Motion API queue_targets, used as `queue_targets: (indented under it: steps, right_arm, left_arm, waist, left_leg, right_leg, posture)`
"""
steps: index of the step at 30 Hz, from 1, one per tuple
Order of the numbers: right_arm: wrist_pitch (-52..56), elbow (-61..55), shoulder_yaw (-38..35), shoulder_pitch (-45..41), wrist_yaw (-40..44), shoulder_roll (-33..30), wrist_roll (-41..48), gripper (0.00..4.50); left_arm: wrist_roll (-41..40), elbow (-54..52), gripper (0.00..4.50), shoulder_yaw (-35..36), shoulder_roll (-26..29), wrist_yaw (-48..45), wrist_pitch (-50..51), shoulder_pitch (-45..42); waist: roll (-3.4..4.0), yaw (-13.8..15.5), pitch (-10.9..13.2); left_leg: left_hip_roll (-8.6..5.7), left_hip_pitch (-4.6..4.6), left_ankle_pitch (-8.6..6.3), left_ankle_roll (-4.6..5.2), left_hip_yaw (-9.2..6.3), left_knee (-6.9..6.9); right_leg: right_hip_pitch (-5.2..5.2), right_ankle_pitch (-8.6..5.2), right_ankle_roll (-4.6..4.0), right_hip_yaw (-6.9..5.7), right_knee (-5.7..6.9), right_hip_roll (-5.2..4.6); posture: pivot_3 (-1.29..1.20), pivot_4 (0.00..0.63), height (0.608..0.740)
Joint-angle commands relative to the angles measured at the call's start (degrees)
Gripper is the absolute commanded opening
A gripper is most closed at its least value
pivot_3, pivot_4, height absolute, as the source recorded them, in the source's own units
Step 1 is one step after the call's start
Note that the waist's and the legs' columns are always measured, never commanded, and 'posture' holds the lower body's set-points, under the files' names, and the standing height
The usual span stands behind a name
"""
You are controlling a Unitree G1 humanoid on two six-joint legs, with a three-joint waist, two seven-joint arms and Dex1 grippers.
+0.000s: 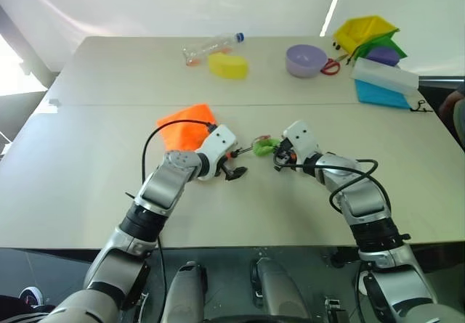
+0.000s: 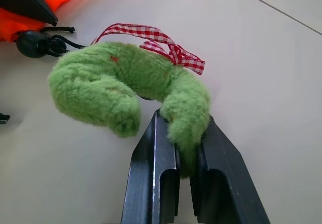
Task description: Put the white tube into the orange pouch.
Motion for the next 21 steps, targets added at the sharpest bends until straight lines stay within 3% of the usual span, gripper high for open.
queue_targets:
  steps: [1,2,4,7,21]
  right_arm:
    - [-0.23,-2.76,-0.71,-0.11,-0.12,-0.68,-0.25,0.0]
    - [-0.19,-2.8,-0.7,-0.19,-0.12,-0.67,-0.26,0.0]
    - [-0.07,-2.9,-0.73,-0.3,-0.09,-0.68,-0.21,0.0]
    - [0.04,-3.08,-0.78,-0.28,-0.1,-0.7,-0.18,0.0]
    - [0.72,-3.9,-0.62,-0.35,0.17,-0.88,-0.1,0.0]
  left_arm:
    - [-0.64,0.17,4.45,-1.12,-0.04,-0.83,0.83,-1.79]
    - [-0.41,0.69,4.45,-1.09,-0.17,-0.51,0.53,-1.94]
    - [-0.56,1.45,3.93,-0.96,-0.38,-0.58,0.29,-2.18]
    - [-0.29,1.99,2.63,-0.99,-0.54,-0.33,-1.0,-2.47]
    - [-0.72,1.68,2.63,-1.05,-0.29,-0.2,-0.55,-2.3]
  waist:
    - [0.0,0.02,0.0]
    - [0.0,0.03,0.0]
    - [0.0,0.03,0.0]
    - [0.0,0.0,0.0]
    - [0.0,0.03,0.0]
  left_leg:
    - [0.0,0.0,0.0,0.0,0.0,0.0]
    - [0.0,0.0,0.0,0.0,0.0,0.0]
    - [-0.01,0.0,0.0,0.0,0.0,0.0]
    - [-0.01,0.0,0.0,0.0,0.0,0.0]
    - [-0.01,-0.01,0.0,0.0,0.0,-0.04]
  right_leg:
    - [0.0,0.0,0.0,0.0,0.0,0.0]
    - [0.0,0.0,0.0,0.0,0.0,0.0]
    - [0.01,0.0,0.0,0.0,-0.01,-0.01]
    - [0.01,0.0,0.0,0.0,-0.03,-0.01]
    - [0.02,0.0,0.0,0.0,-0.12,-0.02]
  posture:
    - [0.0,0.15,0.74]
    - [0.0,0.15,0.74]
    - [0.0,0.15,0.74]
    - [0.0,0.15,0.74]
    - [0.0,0.15,0.74]
